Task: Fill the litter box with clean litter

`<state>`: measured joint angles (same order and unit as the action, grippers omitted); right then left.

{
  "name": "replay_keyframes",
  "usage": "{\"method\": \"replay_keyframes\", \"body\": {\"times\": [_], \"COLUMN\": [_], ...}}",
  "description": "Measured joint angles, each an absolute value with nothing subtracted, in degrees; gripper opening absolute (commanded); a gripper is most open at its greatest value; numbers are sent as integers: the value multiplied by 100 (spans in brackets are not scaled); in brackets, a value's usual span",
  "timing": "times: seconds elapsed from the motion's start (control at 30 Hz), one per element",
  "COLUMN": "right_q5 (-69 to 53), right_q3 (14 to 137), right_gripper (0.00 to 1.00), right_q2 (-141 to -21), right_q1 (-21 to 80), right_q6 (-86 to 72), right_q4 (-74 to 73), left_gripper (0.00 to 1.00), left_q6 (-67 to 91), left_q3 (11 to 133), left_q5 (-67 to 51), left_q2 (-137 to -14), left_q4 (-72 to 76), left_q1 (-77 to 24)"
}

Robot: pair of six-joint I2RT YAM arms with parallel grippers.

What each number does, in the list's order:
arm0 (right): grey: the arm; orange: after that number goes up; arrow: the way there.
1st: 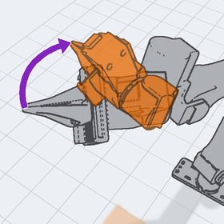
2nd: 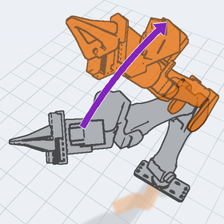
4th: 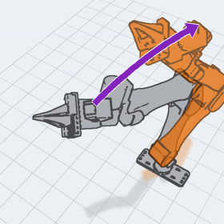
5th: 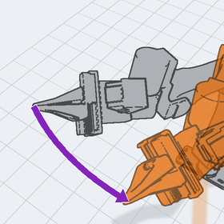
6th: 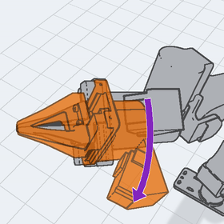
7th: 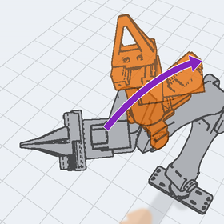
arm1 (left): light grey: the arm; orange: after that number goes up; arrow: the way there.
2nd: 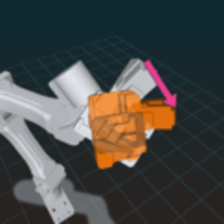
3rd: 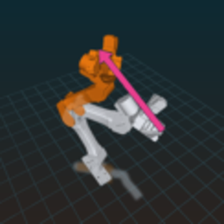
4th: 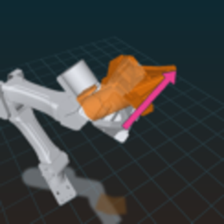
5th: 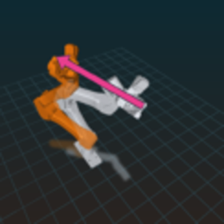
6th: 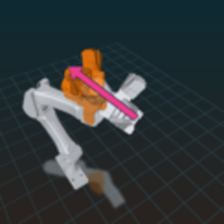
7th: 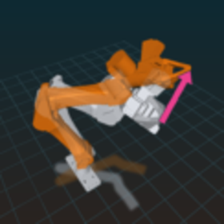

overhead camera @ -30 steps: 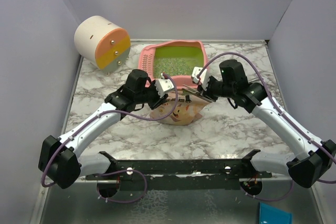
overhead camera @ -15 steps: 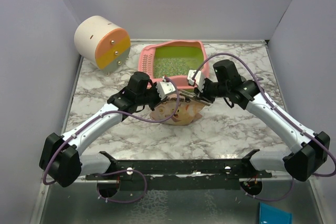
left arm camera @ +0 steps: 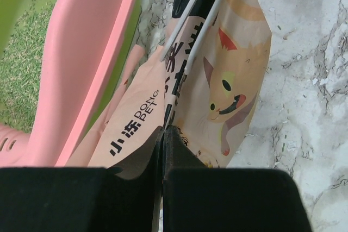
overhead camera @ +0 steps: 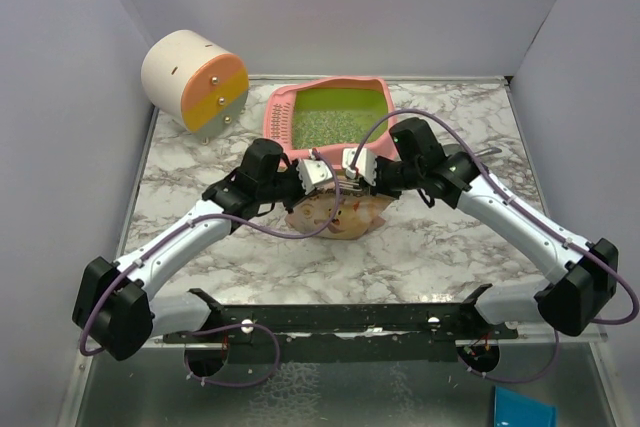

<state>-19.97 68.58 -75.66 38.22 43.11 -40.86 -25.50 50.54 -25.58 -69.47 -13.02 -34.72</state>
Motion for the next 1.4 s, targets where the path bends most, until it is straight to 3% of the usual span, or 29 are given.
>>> {"method": "replay_keyframes", "body": {"times": [0.87,0.9,1.1,1.23,1.33,1.4], "right_q5": [-1868,-1863,-1581,-1225,-985,-899], "right_q3": [6923,6921,6788,6650,6477,6320], "right_gripper": [1,3,41,51,66,68], "right_q2": [-8121,-8136,-8136,-8132,-8029,-7843], "right_q1": [4309,4311,4333,4394,4451,4471], "right_q6": [4587,4569,4292,4088,3948,3833], "right_q4": [-4032,-4021,-3723,-3564,-3382,-3242], "left_gripper": [0,0,17,23,25,26], "left_q6": [-2652,-2633,-2545,-2477,-2368,-2279], "left_q3": [4368,4359,4357,4357,4357,4357], "left_q5": [-2733,-2740,-2720,-2674,-2552,-2418], "left_q2": [-6372,-6370,-6351,-6217,-6108,-6042], "left_q4": [-904,-904,-895,-786,-624,-545], "left_q1": [-3489,-3483,-3472,-3509,-3548,-3566]}}
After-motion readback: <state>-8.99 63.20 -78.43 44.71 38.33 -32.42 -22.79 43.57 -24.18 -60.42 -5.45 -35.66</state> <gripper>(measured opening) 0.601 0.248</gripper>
